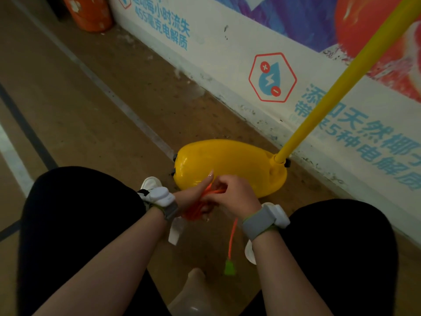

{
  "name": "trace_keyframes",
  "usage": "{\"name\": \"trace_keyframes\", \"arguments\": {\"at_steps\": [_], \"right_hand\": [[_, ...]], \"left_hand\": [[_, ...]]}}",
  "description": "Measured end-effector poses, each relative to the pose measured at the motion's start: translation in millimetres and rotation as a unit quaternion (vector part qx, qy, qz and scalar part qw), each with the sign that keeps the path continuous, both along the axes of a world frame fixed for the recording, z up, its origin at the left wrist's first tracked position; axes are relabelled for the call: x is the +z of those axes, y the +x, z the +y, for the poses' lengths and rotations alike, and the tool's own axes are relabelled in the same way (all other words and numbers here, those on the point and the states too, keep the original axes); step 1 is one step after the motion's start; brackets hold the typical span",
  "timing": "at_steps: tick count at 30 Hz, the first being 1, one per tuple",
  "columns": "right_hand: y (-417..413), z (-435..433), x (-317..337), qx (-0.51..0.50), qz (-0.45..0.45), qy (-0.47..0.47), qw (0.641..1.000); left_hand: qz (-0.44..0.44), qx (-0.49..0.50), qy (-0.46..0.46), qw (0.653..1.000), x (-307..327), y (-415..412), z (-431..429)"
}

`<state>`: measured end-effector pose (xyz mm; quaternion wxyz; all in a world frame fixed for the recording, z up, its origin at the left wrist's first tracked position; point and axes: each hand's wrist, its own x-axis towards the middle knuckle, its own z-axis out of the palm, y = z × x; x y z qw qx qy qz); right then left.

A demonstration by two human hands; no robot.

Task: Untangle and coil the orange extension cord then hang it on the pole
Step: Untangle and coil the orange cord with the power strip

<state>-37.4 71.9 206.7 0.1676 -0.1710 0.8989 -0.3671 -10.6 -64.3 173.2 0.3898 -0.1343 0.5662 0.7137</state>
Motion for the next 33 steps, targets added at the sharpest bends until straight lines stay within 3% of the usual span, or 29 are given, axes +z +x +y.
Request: {"name": "trace_keyframes", "arguments": {"at_steps": [6,9,13,17,19,23,25,28,33], "right_hand": [[-3,5,-5,0.033,-0.050,-0.113,0.992],[-6,9,-3,0.056,-0.079,-0.113,0.989],[-17,23,2,0.002,-0.100,-0.155,0.983],[-22,24,-12,-0.017,-0.142,-0.197,0.970],[-19,20,-22,-0.055,-0.208,-0.265,0.940],[-8,12,-32,-0.170,-0.414,-0.331,0.831],[-4,8,-37,-0.174,-0.455,-0.358,0.796],[-3,1,-39,-0.203,-0.431,-0.342,0.810],[-2,2,-39,-0.170,-0.312,-0.228,0.907]], "left_hand": [[-0.010,-0.017,0.139,0.990,7,3,-13],[-0.001,-0.076,0.123,0.990,9,5,-20],[0.037,-0.192,0.073,0.978,8,7,-23],[0.055,-0.153,0.160,0.974,16,5,-23],[0.067,-0.133,0.211,0.966,20,3,-24],[0.044,-0.080,0.322,0.942,18,1,-25],[0.042,-0.032,0.365,0.929,15,-1,-25],[0.030,0.042,0.351,0.935,14,-2,-27],[-0.024,0.194,0.209,0.958,15,-5,-27]]}}
